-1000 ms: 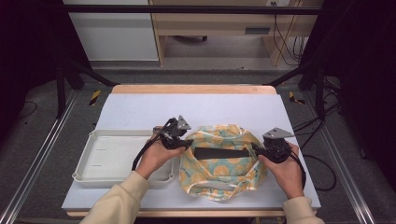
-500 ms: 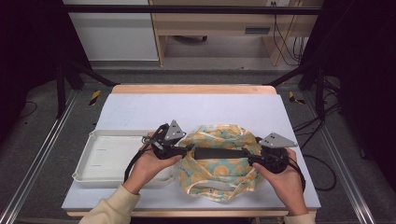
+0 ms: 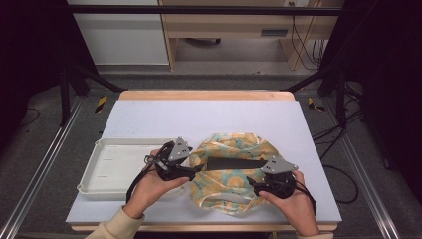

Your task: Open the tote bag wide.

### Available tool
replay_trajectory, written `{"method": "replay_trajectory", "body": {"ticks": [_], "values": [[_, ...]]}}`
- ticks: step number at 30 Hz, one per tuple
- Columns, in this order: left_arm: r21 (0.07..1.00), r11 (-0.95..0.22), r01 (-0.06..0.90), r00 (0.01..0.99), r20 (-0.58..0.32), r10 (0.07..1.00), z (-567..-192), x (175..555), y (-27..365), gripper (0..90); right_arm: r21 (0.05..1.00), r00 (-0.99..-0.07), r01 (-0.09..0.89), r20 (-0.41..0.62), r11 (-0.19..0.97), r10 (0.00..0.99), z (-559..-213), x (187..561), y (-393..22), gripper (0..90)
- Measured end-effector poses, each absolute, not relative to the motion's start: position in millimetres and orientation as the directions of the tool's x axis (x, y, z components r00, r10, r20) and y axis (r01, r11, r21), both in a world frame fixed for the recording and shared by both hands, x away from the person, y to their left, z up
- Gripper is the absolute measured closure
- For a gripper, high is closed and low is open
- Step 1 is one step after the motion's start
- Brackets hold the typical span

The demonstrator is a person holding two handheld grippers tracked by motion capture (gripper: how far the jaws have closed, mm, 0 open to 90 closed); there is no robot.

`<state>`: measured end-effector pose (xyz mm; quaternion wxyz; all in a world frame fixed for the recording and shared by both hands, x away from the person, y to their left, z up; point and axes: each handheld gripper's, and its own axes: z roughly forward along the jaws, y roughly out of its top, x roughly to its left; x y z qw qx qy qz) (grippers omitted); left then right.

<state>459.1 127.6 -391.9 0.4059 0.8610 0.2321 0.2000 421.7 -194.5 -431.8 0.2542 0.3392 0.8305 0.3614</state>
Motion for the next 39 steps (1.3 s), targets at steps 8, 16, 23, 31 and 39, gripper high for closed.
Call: {"method": "replay_trajectory", "body": {"ticks": [8, 16, 23, 31, 39], "values": [[0.758, -0.597, 0.263, 0.823, 0.146, 0.548, -407, 456, 127, 25.3, 0.732, -0.609, 0.420, -0.212, 0.537, 0.764, -441, 417, -201, 24.5], [0.732, -0.623, 0.275, 0.837, 0.136, 0.530, -417, 458, 121, 22.8, 0.704, -0.576, 0.486, -0.187, 0.518, 0.796, -449, 421, -210, 29.8], [0.723, -0.630, 0.284, 0.842, 0.127, 0.525, -421, 459, 118, 26.3, 0.696, -0.574, 0.513, -0.157, 0.503, 0.803, -452, 423, -214, 42.1], [0.714, -0.629, 0.307, 0.836, 0.113, 0.537, -422, 460, 118, 39.2, 0.677, -0.572, 0.532, -0.156, 0.509, 0.805, -454, 423, -215, 59.7], [0.705, -0.640, 0.307, 0.827, 0.136, 0.546, -424, 459, 117, 58.6, 0.671, -0.564, 0.541, -0.158, 0.507, 0.810, -454, 422, -217, 80.7]]}}
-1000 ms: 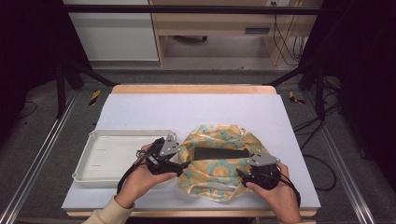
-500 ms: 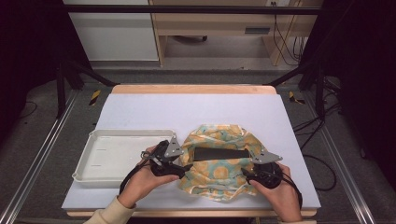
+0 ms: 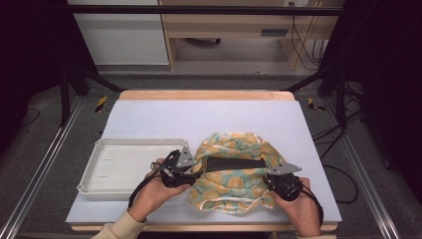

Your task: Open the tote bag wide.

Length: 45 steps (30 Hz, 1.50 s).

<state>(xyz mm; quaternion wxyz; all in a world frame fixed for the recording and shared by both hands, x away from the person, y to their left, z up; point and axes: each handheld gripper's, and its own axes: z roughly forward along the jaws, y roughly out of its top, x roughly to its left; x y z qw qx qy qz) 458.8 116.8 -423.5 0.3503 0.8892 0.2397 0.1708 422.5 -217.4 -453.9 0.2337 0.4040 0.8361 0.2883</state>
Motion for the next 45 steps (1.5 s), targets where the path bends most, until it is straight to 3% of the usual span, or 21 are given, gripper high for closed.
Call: {"method": "replay_trajectory", "body": {"ticks": [5, 16, 27, 37, 42, 45], "values": [[0.703, -0.643, 0.304, 0.835, 0.129, 0.535, -425, 458, 117, 69.5, 0.676, -0.569, 0.533, -0.157, 0.508, 0.807, -453, 422, -218, 90.0], [0.650, -0.700, 0.297, 0.864, 0.129, 0.487, -427, 455, 119, 80.7, 0.638, -0.638, 0.510, -0.169, 0.576, 0.752, -456, 411, -221, 90.0], [0.590, -0.753, 0.292, 0.879, 0.144, 0.454, -435, 453, 114, 86.1, 0.555, -0.660, 0.530, -0.206, 0.641, 0.723, -464, 415, -217, 90.0], [0.579, -0.762, 0.290, 0.877, 0.157, 0.454, -439, 453, 112, 87.9, 0.581, -0.660, 0.524, -0.185, 0.623, 0.728, -465, 413, -219, 89.9], [0.579, -0.759, 0.297, 0.875, 0.153, 0.459, -439, 454, 113, 88.2, 0.649, -0.655, 0.490, -0.166, 0.581, 0.738, -451, 408, -219, 71.4], [0.585, -0.754, 0.299, 0.877, 0.144, 0.459, -439, 454, 114, 88.2, 0.672, -0.667, 0.463, -0.166, 0.578, 0.726, -442, 404, -216, 70.2]]}}
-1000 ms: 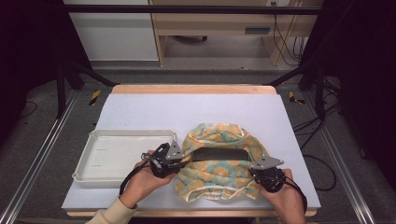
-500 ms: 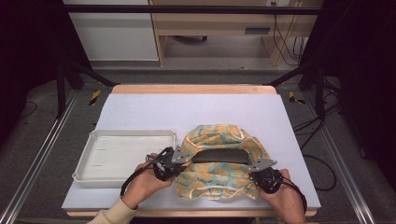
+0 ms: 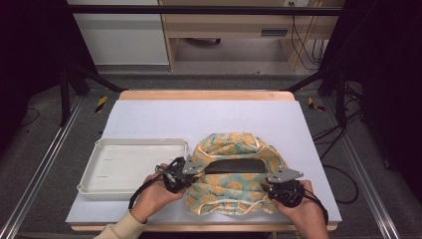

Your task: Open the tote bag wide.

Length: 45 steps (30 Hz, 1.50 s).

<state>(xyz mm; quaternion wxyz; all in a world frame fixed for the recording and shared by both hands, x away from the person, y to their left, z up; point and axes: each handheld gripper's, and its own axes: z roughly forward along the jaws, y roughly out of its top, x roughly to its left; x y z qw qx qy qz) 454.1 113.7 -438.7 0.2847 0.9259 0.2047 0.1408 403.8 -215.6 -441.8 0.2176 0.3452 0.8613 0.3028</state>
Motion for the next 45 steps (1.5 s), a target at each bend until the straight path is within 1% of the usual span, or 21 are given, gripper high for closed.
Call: {"method": "replay_trajectory", "body": {"ticks": [1, 2, 3, 6, 9, 11, 14, 15, 17, 23, 26, 31, 35, 40, 42, 45], "values": [[0.582, -0.758, 0.293, 0.880, 0.146, 0.453, -438, 453, 113, 88.2, 0.699, -0.685, 0.425, -0.167, 0.575, 0.709, -433, 401, -208, 73.3], [0.582, -0.758, 0.293, 0.880, 0.146, 0.453, -438, 453, 113, 88.2, 0.699, -0.685, 0.425, -0.167, 0.575, 0.709, -433, 401, -208, 73.3], [0.578, -0.763, 0.290, 0.880, 0.152, 0.449, -437, 453, 113, 88.2, 0.728, -0.710, 0.377, -0.171, 0.573, 0.684, -425, 401, -194, 78.1], [0.582, -0.761, 0.287, 0.882, 0.148, 0.447, -436, 451, 113, 88.2, 0.747, -0.742, 0.322, -0.182, 0.582, 0.645, -419, 405, -170, 83.7], [0.580, -0.764, 0.283, 0.886, 0.147, 0.439, -434, 450, 114, 88.3, 0.752, -0.762, 0.295, -0.186, 0.589, 0.620, -421, 414, -147, 88.8], [0.574, -0.769, 0.281, 0.889, 0.145, 0.433, -433, 449, 115, 88.3, 0.748, -0.771, 0.292, -0.185, 0.596, 0.610, -427, 417, -139, 90.0], [0.569, -0.773, 0.279, 0.893, 0.142, 0.427, -431, 448, 115, 88.5, 0.723, -0.774, 0.303, -0.193, 0.621, 0.603, -436, 420, -134, 90.0], [0.573, -0.771, 0.278, 0.893, 0.142, 0.428, -429, 448, 115, 88.4, 0.700, -0.763, 0.333, -0.194, 0.632, 0.616, -445, 422, -134, 90.0], [0.584, -0.764, 0.273, 0.890, 0.149, 0.432, -426, 449, 116, 88.4, 0.679, -0.763, 0.353, -0.191, 0.644, 0.618, -453, 424, -134, 90.0], [0.642, -0.711, 0.287, 0.854, 0.164, 0.494, -422, 456, 116, 87.3, 0.648, -0.763, 0.384, -0.179, 0.658, 0.622, -464, 426, -134, 90.0], [0.643, -0.710, 0.288, 0.848, 0.174, 0.501, -424, 460, 115, 87.2, 0.637, -0.769, 0.391, -0.172, 0.665, 0.616, -468, 426, -132, 90.0], [0.623, -0.715, 0.319, 0.827, 0.186, 0.531, -429, 473, 112, 87.2, 0.627, -0.771, 0.398, -0.167, 0.670, 0.614, -472, 427, -131, 90.0], [0.607, -0.722, 0.330, 0.828, 0.181, 0.531, -435, 478, 107, 87.4, 0.630, -0.771, 0.400, -0.161, 0.666, 0.616, -472, 426, -132, 90.0], [0.605, -0.724, 0.333, 0.831, 0.176, 0.529, -438, 482, 105, 87.8, 0.667, -0.758, 0.391, -0.158, 0.634, 0.633, -462, 419, -139, 90.0], [0.601, -0.725, 0.336, 0.831, 0.173, 0.529, -440, 483, 106, 87.8, 0.705, -0.737, 0.378, -0.162, 0.600, 0.656, -449, 411, -151, 90.0], [0.606, -0.723, 0.332, 0.832, 0.172, 0.527, -440, 484, 107, 87.8, 0.736, -0.710, 0.368, -0.172, 0.568, 0.683, -434, 406, -165, 90.0]]}}
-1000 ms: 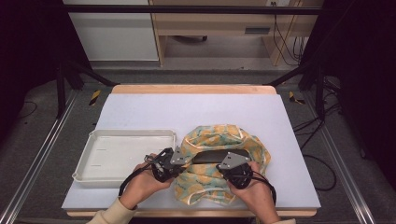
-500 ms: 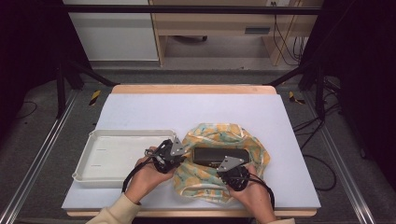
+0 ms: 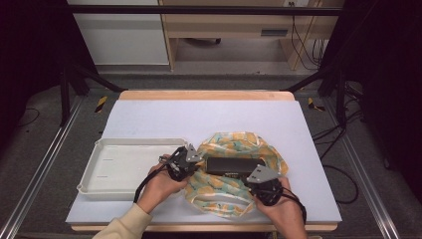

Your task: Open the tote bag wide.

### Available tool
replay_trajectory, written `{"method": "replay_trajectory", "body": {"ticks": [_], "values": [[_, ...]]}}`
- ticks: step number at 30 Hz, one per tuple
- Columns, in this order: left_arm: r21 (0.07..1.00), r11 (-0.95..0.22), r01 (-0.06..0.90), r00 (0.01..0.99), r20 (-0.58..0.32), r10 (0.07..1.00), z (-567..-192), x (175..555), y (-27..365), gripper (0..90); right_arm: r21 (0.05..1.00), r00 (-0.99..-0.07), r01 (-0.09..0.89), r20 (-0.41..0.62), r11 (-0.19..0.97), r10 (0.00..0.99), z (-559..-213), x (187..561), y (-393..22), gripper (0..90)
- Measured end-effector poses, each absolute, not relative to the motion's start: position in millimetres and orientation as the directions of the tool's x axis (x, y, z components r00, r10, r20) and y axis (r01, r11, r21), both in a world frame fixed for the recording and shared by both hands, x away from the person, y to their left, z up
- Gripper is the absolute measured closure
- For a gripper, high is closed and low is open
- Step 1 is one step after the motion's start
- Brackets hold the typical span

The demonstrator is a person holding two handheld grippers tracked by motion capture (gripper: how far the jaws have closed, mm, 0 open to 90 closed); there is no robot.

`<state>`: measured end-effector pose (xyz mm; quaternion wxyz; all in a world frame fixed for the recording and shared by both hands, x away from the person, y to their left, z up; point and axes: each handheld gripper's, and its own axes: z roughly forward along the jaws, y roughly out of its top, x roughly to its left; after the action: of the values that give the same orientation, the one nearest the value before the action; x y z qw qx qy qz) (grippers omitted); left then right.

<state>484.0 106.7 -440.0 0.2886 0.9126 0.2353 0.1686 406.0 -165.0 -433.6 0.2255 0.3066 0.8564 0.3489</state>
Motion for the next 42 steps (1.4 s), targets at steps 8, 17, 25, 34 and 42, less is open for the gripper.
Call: {"method": "replay_trajectory", "body": {"ticks": [8, 17, 25, 34, 42], "values": [[0.609, -0.726, 0.319, 0.831, 0.188, 0.523, -439, 482, 104, 87.8, 0.796, -0.577, 0.364, -0.215, 0.483, 0.788, -404, 430, -210, 90.0], [0.601, -0.734, 0.316, 0.832, 0.195, 0.519, -439, 484, 103, 87.8, 0.757, -0.525, 0.474, -0.168, 0.450, 0.834, -435, 480, -223, 90.0], [0.552, -0.772, 0.316, 0.838, 0.219, 0.500, -447, 487, 99, 87.9, 0.694, -0.508, 0.590, -0.078, 0.413, 0.858, -466, 490, -231, 90.0], [0.542, -0.777, 0.321, 0.826, 0.242, 0.510, -451, 491, 100, 87.8, 0.671, -0.498, 0.628, -0.044, 0.395, 0.866, -473, 486, -237, 90.0], [0.542, -0.776, 0.324, 0.830, 0.231, 0.508, -451, 492, 102, 87.8, 0.721, -0.498, 0.583, -0.049, 0.376, 0.866, -467, 470, -241, 90.0]]}}
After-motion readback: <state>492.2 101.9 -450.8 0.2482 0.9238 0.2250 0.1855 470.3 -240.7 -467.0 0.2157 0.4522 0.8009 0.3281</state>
